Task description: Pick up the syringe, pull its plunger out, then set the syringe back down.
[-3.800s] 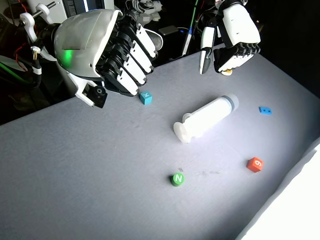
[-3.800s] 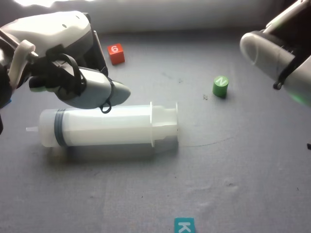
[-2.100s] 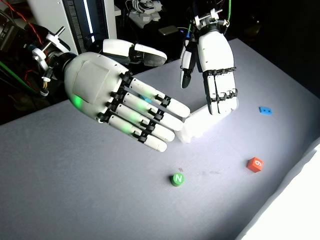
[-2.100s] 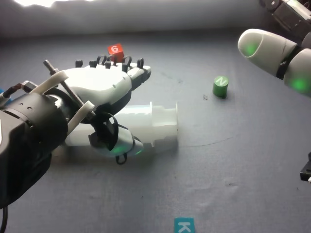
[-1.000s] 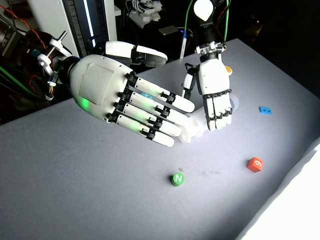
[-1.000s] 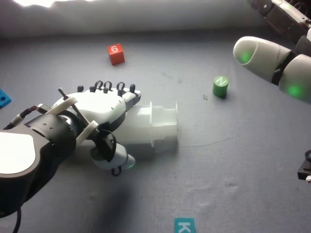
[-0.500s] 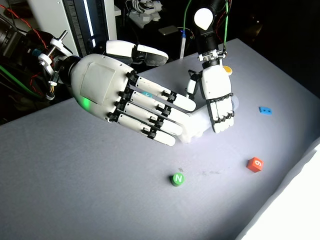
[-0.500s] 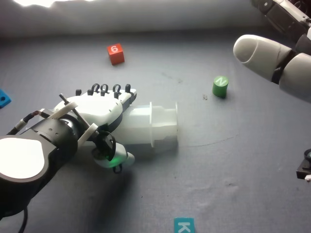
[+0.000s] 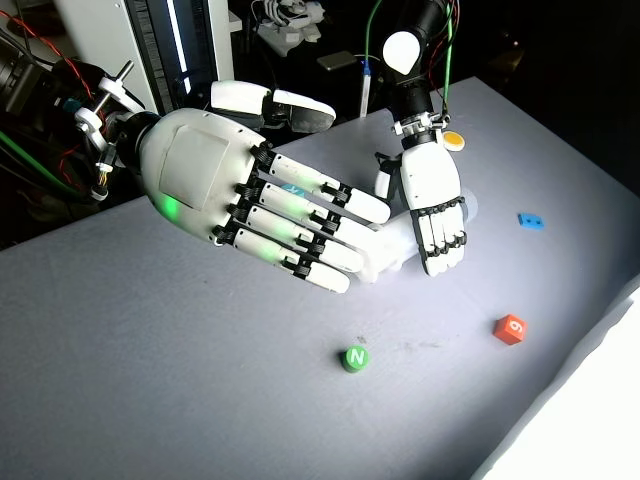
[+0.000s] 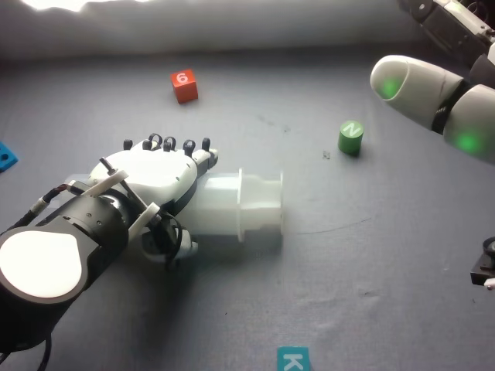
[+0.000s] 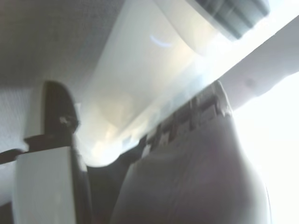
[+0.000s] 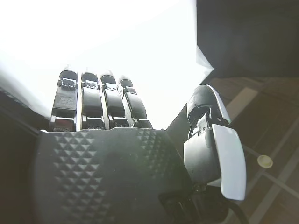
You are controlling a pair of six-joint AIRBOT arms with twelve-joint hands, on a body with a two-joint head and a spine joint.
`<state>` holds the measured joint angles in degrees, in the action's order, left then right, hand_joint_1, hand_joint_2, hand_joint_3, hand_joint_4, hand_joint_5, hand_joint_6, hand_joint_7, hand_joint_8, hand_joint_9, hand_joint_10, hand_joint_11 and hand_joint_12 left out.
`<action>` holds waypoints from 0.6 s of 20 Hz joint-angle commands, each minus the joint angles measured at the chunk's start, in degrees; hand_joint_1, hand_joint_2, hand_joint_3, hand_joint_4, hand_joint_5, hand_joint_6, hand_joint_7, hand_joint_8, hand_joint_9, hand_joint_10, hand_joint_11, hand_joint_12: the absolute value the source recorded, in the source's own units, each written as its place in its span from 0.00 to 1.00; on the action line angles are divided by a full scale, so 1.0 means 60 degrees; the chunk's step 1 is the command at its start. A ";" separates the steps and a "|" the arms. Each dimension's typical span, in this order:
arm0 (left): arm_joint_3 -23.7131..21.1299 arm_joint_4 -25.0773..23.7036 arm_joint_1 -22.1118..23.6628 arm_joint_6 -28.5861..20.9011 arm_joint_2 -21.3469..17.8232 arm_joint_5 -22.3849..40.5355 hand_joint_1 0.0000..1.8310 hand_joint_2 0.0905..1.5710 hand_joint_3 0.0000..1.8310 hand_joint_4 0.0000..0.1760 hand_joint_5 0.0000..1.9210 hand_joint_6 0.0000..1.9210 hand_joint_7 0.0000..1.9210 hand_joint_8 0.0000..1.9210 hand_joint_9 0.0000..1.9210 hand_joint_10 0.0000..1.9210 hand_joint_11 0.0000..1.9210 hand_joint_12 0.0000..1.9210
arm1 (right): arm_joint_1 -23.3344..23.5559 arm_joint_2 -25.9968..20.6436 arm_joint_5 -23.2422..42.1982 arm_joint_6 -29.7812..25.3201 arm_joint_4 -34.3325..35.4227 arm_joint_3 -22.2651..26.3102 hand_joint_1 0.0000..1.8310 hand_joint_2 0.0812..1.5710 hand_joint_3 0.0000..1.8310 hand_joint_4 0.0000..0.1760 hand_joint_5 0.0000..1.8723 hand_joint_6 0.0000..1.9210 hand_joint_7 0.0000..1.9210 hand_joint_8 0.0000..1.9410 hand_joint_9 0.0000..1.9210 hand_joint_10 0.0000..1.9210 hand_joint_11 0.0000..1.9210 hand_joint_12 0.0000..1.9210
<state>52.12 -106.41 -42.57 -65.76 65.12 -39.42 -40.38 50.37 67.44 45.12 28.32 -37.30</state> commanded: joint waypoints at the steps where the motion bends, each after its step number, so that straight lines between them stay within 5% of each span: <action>1: 0.0024 -0.0237 -0.0096 -0.0052 0.0057 -0.0317 0.68 0.67 0.00 0.00 0.18 0.01 0.24 0.01 0.25 0.03 0.00 0.59 | 0.0140 -0.0020 0.1125 -0.0077 -0.0475 -0.0014 0.00 0.77 0.00 0.00 0.00 0.00 0.00 0.00 0.00 0.00 0.00 0.00; 5: 0.0063 -0.0300 -0.0174 -0.0211 0.0080 -0.0352 0.68 0.68 0.00 0.00 0.26 0.02 0.33 0.02 0.33 0.04 0.05 0.63 | 0.0122 -0.0012 0.1146 -0.0077 -0.0551 -0.0014 0.00 0.77 0.00 0.00 0.00 0.00 0.00 0.00 0.00 0.00 0.00 0.00; 6: 0.0069 -0.0300 -0.0175 -0.0222 0.0091 -0.0361 0.69 0.66 0.00 0.00 0.53 0.22 0.52 0.43 0.54 0.21 0.26 0.65 | 0.0101 -0.0007 0.1166 -0.0077 -0.0603 -0.0014 0.00 0.77 0.00 0.00 0.00 0.00 0.00 0.00 0.00 0.00 0.00 0.00; 7: 0.0073 -0.0300 -0.0175 -0.0243 0.0105 -0.0379 0.70 0.66 0.00 0.00 0.56 0.30 0.55 0.53 0.54 0.34 0.30 0.66 | 0.0076 -0.0002 0.1181 -0.0077 -0.0651 -0.0014 0.00 0.77 0.00 0.00 0.00 0.00 0.00 0.00 0.00 0.00 0.00 0.00; 8: 0.0074 -0.0300 -0.0175 -0.0251 0.0117 -0.0384 0.74 0.67 0.00 0.00 0.54 0.35 0.54 0.53 0.48 0.58 0.31 0.67 | 0.0051 0.0006 0.1194 -0.0077 -0.0693 -0.0014 0.00 0.77 0.00 0.00 0.00 0.00 0.00 0.00 0.00 0.00 0.00 0.00; 12: 0.0055 -0.0300 -0.0159 -0.0272 0.0131 -0.0408 0.76 0.67 0.00 0.00 0.54 0.40 0.55 0.46 0.49 0.63 0.35 0.65 | 0.0007 0.0057 0.1254 -0.0180 -0.0731 -0.0014 0.00 0.77 0.00 0.00 0.00 0.00 0.00 0.00 0.00 0.00 0.00 0.00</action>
<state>52.56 -106.89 -43.22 -68.20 65.23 -41.36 -40.64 50.94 68.25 44.21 26.26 -37.28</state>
